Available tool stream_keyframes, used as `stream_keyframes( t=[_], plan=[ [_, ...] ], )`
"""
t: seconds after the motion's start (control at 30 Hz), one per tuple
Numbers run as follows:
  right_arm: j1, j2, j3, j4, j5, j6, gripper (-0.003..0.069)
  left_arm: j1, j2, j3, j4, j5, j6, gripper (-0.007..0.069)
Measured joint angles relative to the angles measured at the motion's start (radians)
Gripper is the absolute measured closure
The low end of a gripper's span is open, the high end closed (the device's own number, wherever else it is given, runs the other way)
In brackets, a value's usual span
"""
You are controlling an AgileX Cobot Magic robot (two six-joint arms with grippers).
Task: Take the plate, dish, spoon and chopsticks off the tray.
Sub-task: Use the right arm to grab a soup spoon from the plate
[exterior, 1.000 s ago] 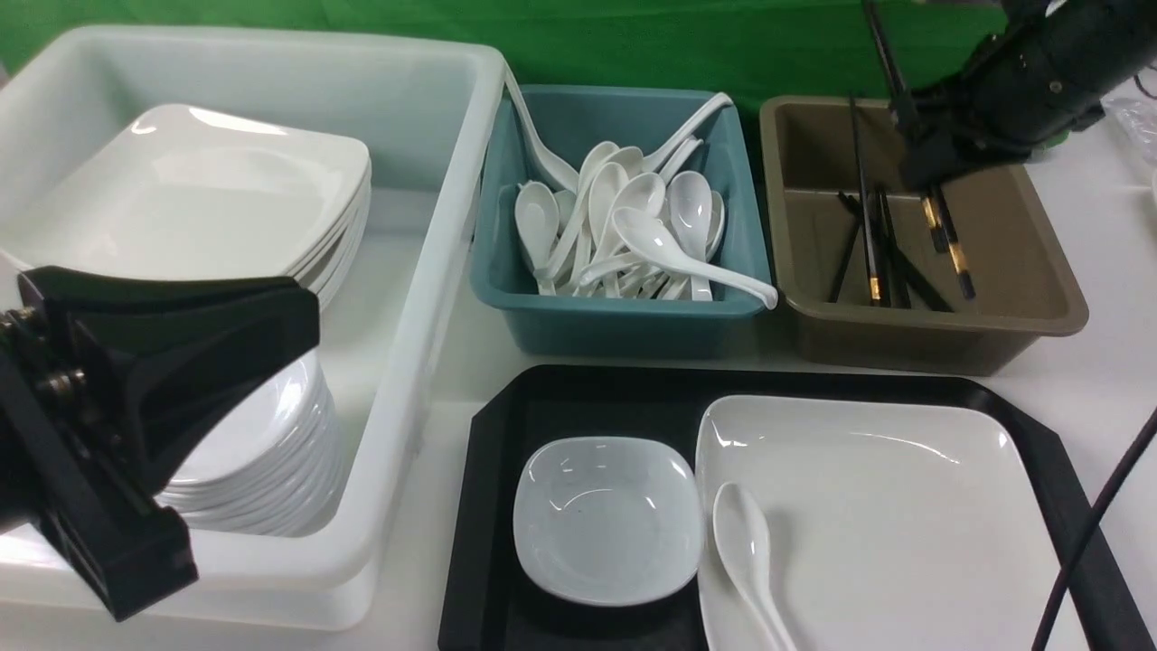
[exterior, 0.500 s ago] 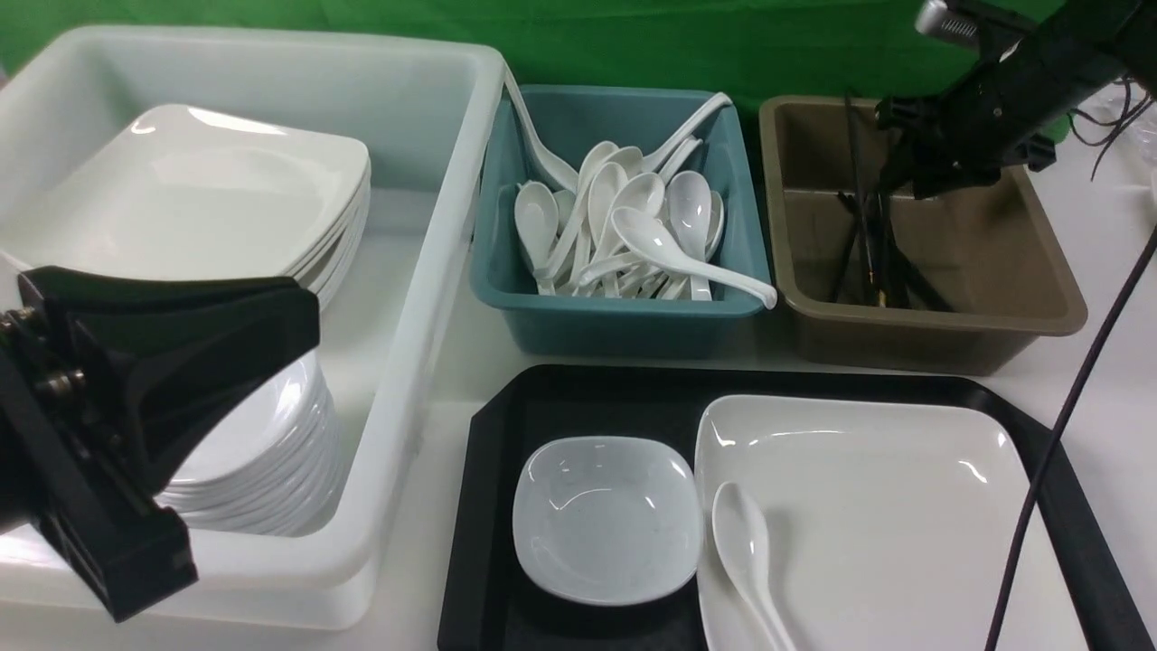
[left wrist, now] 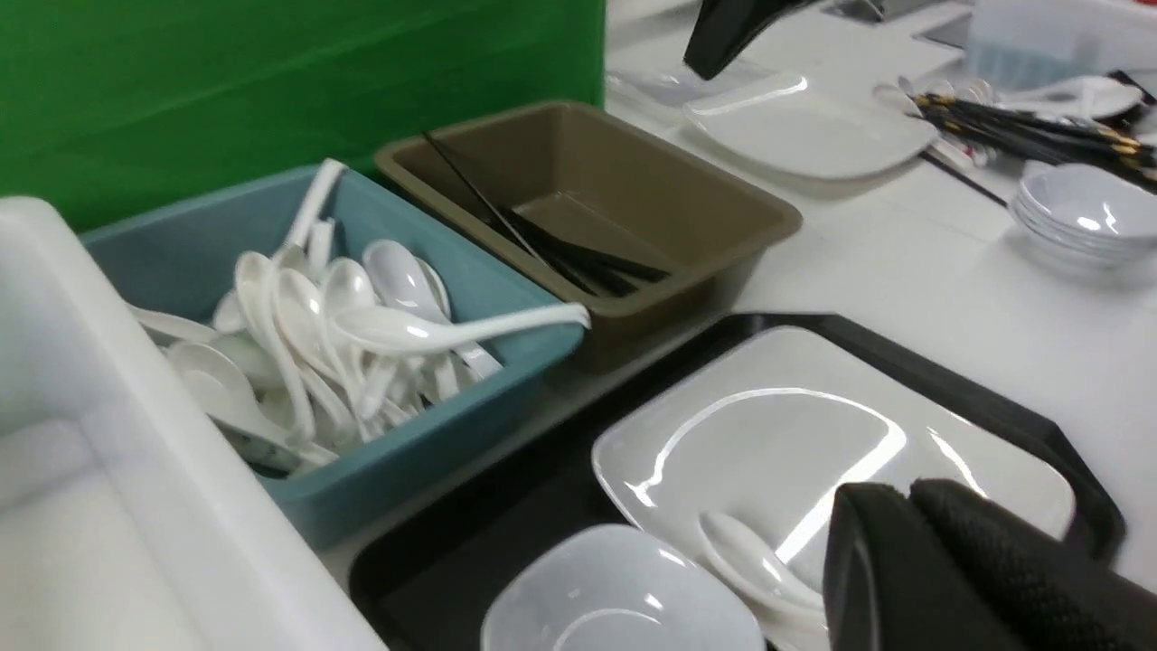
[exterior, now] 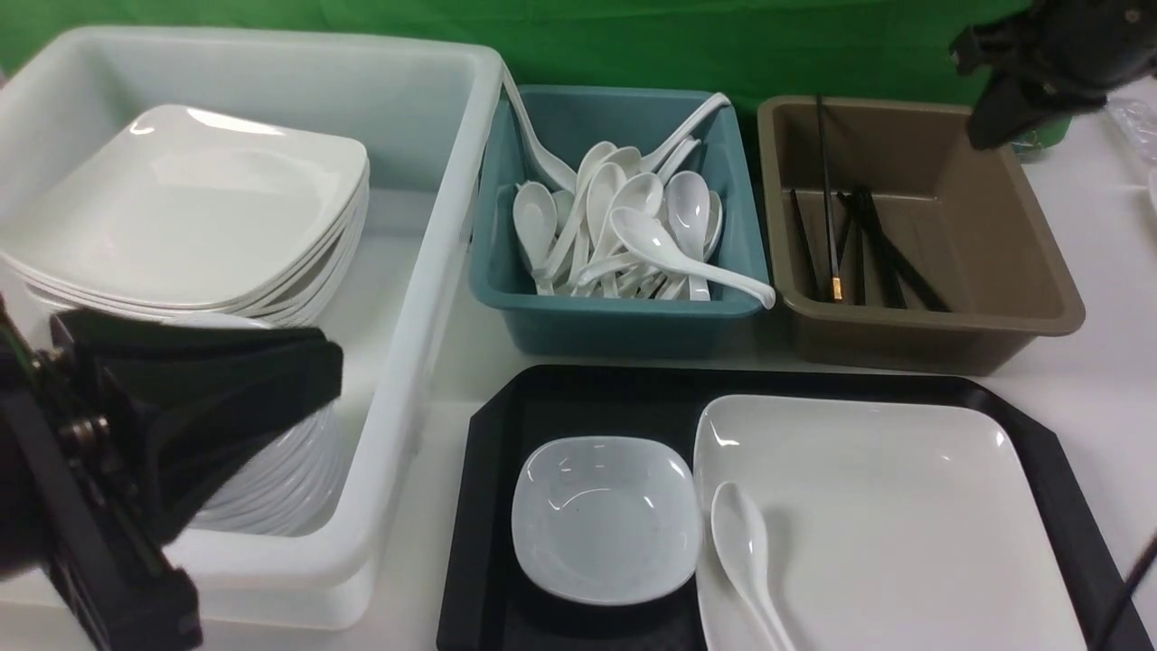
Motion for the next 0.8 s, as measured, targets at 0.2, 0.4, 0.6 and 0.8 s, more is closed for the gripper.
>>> stream_keyframes(
  t=[0.2,0.4,0.6,0.8],
  plan=[
    [0.257,-0.323,0.635,-0.047,-0.107,0.11,0.0434,0.0,0.0,0.0,0.002,0.019,0.012,0.0608],
    [0.491,-0.356,0.934,-0.049,-0.342,0.275,0.0264,0.0,0.0,0.0,0.001,0.019,0.028,0.0608],
    [0.568,-0.244,0.977,-0.048,-0.556,0.36,0.0241,0.0,0.0,0.0,-0.004,0.019,0.033,0.0608],
    [0.536,-0.125,0.955,-0.05,-0.667,0.375,0.0253,0.0,0.0,0.0,-0.014,0.042,0.033,0.0608]
  ],
)
